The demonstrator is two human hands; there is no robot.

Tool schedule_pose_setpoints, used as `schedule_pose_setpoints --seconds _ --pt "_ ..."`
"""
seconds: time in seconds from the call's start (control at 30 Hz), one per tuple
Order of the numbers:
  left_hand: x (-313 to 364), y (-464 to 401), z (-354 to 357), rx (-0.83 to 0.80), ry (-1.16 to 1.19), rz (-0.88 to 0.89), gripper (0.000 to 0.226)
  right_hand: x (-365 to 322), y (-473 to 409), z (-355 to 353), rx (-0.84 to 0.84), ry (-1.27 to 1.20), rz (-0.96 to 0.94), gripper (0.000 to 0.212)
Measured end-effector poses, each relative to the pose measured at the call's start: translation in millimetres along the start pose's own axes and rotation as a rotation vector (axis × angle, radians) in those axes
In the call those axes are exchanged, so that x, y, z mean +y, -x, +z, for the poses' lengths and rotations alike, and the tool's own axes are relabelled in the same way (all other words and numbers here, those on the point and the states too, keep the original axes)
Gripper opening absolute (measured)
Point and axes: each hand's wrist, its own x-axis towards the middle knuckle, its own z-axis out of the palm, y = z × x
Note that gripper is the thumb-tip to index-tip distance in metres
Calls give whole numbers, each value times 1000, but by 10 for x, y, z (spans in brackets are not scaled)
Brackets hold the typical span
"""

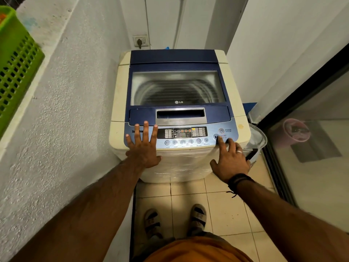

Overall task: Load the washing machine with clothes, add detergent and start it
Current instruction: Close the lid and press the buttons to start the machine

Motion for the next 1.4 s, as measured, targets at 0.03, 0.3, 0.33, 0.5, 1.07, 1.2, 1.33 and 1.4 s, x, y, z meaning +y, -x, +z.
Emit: schedule_pose_setpoints --seconds 0.03,0.3,0.33,0.5,1.07,1.2,1.33,1.4 --pt "1 2 -5 -3 4 -1 122 -70 54 5 19 21 -40 87" --pt "18 -5 -21 -25 1 -18 123 -727 388 165 69 94 -345 83" --pt "18 -8 -20 -27 1 -19 123 -772 383 167 48 91 -351 83" --pt "23 -3 -21 -32 0 -26 122 -892 332 150 -48 96 -336 85" --pt "22 -7 -16 -4 -5 -24 119 -1052 320 79 -213 128 -253 98" --pt "25 2 -27 -5 -11 -24 120 -1073 326 71 -231 129 -260 98" --pt "20 6 -22 3 -13 -24 119 -1089 314 70 -237 122 -258 97" --pt "19 6 -15 9 -5 -21 119 -1095 312 64 -237 117 -258 96"
